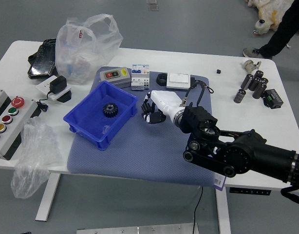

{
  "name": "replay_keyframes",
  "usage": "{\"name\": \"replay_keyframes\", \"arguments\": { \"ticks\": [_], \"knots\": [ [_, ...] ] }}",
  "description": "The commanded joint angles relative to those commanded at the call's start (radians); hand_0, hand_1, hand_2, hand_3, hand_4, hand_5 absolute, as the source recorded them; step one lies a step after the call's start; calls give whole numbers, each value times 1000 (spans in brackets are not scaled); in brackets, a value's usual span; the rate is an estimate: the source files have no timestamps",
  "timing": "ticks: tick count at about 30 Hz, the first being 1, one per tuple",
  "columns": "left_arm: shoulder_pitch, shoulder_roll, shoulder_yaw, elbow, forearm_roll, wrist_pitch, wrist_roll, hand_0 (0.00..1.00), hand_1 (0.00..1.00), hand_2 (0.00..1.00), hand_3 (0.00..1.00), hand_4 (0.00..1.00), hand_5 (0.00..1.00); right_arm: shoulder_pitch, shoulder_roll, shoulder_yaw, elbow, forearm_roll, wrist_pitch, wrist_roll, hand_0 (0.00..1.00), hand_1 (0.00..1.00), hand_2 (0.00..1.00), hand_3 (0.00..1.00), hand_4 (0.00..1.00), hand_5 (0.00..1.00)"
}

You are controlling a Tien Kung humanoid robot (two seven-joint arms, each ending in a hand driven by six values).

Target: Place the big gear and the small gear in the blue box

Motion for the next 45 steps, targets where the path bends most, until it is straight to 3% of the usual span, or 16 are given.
{"name": "replay_keyframes", "arguments": {
  "ticks": [9,18,19,24,25,30,31,36,37,45],
  "knots": [
    [-2,2,-4,-1,6,-1,4,632,475,533,704,740,510,96,47,-20,16,-15,-60,50,186,271,373,388,556,196],
    [-5,1,-5,-2,8,-1,5,632,475,534,704,740,510,120,102,-108,-13,42,-95,104,186,270,367,387,566,202],
    [-5,1,-6,-2,8,-1,6,632,475,533,705,741,509,120,104,-112,-17,48,-97,109,194,282,356,379,670,320],
    [-3,2,-10,-3,12,-1,9,632,475,533,705,741,509,126,116,-140,-38,92,-107,127,194,282,356,379,670,320],
    [-3,2,-12,-3,14,-1,10,632,475,533,705,740,510,129,120,-147,-39,96,-107,128,238,374,507,519,730,406],
    [-5,3,-8,-2,11,-1,7,632,475,533,705,740,510,136,131,-154,-53,127,-77,121,238,374,507,519,730,406],
    [-5,2,-7,-2,10,-1,6,632,475,533,705,741,511,136,132,-152,-57,134,-68,119,616,823,939,984,991,828],
    [-2,3,-10,-3,13,-2,9,632,475,533,705,741,511,135,131,-141,-73,174,-60,138,616,823,939,984,991,828],
    [-2,3,-11,-3,14,-2,9,632,475,534,705,741,511,134,130,-140,-73,176,-63,140,795,944,998,998,998,961],
    [-1,2,-11,-2,17,-3,8,632,475,534,705,741,511,114,113,-108,-63,168,-104,160,783,930,984,998,998,945]
  ]
}}
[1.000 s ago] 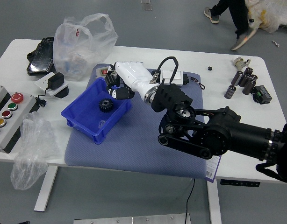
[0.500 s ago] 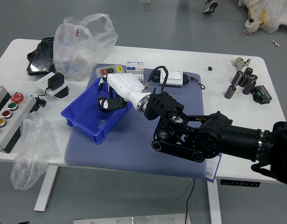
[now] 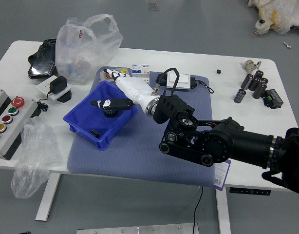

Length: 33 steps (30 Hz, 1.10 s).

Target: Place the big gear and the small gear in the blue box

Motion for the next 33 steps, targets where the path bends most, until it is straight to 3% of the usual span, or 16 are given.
{"name": "replay_keyframes", "arguments": {
  "ticks": [3,4,9,10,15,16,24,33],
  "knots": [
    [0,-1,3,1,-3,0,-2,632,475,534,705,741,511,-23,-23,44,6,-8,-32,24,783,930,984,998,998,945],
    [0,-1,3,1,-4,0,-3,632,475,534,705,741,511,-32,-31,59,6,-7,-42,34,877,959,993,998,992,899],
    [1,-3,4,1,-8,2,-3,632,475,534,705,741,511,-114,-84,153,-13,55,-96,122,877,959,993,998,992,899],
    [2,-3,4,1,-8,2,-3,632,475,534,705,741,511,-134,-95,174,-17,75,-106,143,998,998,998,998,998,916],
    [2,-3,1,2,-7,3,-2,632,475,534,705,741,511,-236,-143,279,-23,178,-141,260,998,998,998,998,998,916],
    [3,-3,2,2,-8,3,-3,632,475,534,705,742,511,-263,-158,306,-19,201,-136,289,998,973,998,998,998,998],
    [11,-8,8,3,-19,6,-8,632,475,534,704,740,510,-462,-249,499,28,256,-31,461,998,949,969,998,998,998],
    [22,-14,14,5,-31,8,-13,632,475,534,704,740,510,-686,-275,717,77,319,21,600,973,918,943,975,998,998]
  ]
}}
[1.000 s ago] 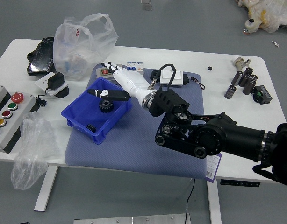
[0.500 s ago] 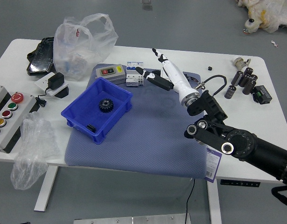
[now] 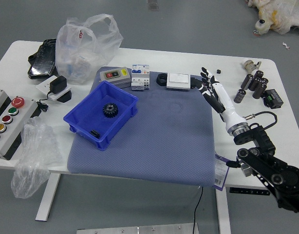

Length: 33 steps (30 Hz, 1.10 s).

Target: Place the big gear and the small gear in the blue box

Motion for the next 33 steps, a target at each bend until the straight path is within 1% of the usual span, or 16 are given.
{"name": "replay_keyframes", "arguments": {
  "ticks": [1,4,6,7,12,13,18,19,24,25,30,31,33],
  "knots": [
    [0,0,0,0,0,0,0,632,475,535,704,740,510,-18,0,19,-1,10,4,6,958,893,899,955,998,998],
    [0,-1,1,0,-1,0,-2,632,475,535,704,740,510,-50,2,63,-6,63,24,34,958,893,899,955,998,998],
    [-1,-2,3,0,-2,0,-3,632,475,535,704,740,510,-63,9,92,-8,118,50,71,958,893,899,955,998,998],
    [-2,-3,3,0,-3,0,-3,632,474,533,703,740,509,-68,13,106,-9,148,64,89,884,800,805,852,998,998],
    [-1,-5,4,0,-4,0,-3,632,474,533,703,740,509,-92,25,174,-12,289,128,152,884,800,805,852,998,998],
    [0,-5,3,0,-4,0,-3,632,475,534,703,740,509,-95,26,184,-12,314,138,158,618,509,655,740,998,998],
    [2,-4,1,0,-3,1,-1,632,475,534,703,740,509,-106,26,233,-18,445,194,169,618,509,655,740,998,998],
    [2,-4,1,0,-3,1,-1,631,475,533,703,741,510,-107,27,239,-19,469,206,168,476,343,470,697,998,998],
    [2,-4,2,0,-4,1,-2,631,475,533,703,741,510,-105,37,248,-36,595,280,148,476,343,470,697,998,998],
    [2,-4,2,0,-4,1,-3,632,475,535,704,741,510,-105,39,246,-40,622,296,143,342,255,309,634,998,998],
    [1,-4,2,1,-3,0,-3,632,475,535,704,741,510,-106,47,236,-61,739,351,128,342,255,309,634,998,998],
    [1,-4,2,1,-3,0,-3,632,475,535,704,741,510,-107,49,234,-65,763,362,125,192,190,209,269,998,998],
    [1,-4,3,1,-3,0,-4,632,475,535,704,741,510,-108,50,230,-72,809,388,117,192,190,209,269,998,998]
  ]
}}
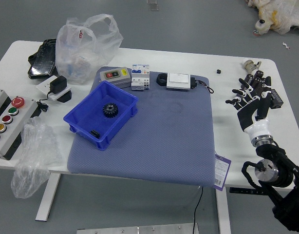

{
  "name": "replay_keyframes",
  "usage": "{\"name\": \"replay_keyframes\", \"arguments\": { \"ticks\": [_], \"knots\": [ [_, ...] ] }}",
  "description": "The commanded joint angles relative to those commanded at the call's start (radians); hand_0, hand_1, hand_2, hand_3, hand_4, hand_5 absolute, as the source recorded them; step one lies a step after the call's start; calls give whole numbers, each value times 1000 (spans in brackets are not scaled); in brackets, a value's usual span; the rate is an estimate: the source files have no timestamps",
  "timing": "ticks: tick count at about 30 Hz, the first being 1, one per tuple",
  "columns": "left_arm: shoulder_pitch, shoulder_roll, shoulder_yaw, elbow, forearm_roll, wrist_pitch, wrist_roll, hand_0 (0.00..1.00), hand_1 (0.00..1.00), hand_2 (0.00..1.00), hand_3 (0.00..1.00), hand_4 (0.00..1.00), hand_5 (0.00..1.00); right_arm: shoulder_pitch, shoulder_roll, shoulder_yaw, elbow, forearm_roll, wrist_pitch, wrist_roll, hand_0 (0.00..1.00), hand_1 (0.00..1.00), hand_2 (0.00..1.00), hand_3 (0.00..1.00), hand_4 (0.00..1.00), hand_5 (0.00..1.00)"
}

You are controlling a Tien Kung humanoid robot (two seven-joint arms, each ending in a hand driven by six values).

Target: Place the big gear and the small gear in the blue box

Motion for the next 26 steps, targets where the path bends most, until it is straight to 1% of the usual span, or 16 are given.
{"name": "replay_keyframes", "arguments": {
  "ticks": [3,4,9,10,15,16,21,22,26],
  "knots": [
    [0,0,0,0,0,0,0,632,475,535,704,741,510,-2,1,-6,-5,58,31,-12,192,190,209,269,998,998],
    [0,1,0,0,0,0,0,632,475,535,704,741,510,-2,1,-8,-5,76,40,-15,140,140,154,145,998,998],
    [-1,0,1,0,-1,0,-1,632,475,535,704,741,510,-1,2,-15,-6,115,62,-17,140,140,154,145,998,998],
    [-1,0,1,0,-1,0,-1,632,475,534,704,741,510,0,2,-17,-7,123,64,-14,99,88,111,93,998,998],
    [0,-1,0,0,-1,0,0,632,475,534,704,741,510,0,3,-21,-9,143,50,5,99,88,111,93,998,998],
    [0,-1,0,0,0,0,0,632,475,535,704,741,511,0,3,-22,-9,148,42,11,40,26,68,58,998,998],
    [2,-1,-2,0,0,1,2,632,475,535,704,741,511,-1,3,-21,-8,185,-3,50,40,26,68,58,998,998],
    [2,-1,-2,0,1,1,2,632,475,533,704,741,513,-1,3,-21,-8,191,-8,54,2,2,40,35,998,998],
    [1,-2,-1,0,0,1,1,632,475,533,704,741,513,-2,2,-22,-5,221,-23,71,2,2,40,35,998,998]
  ]
}}
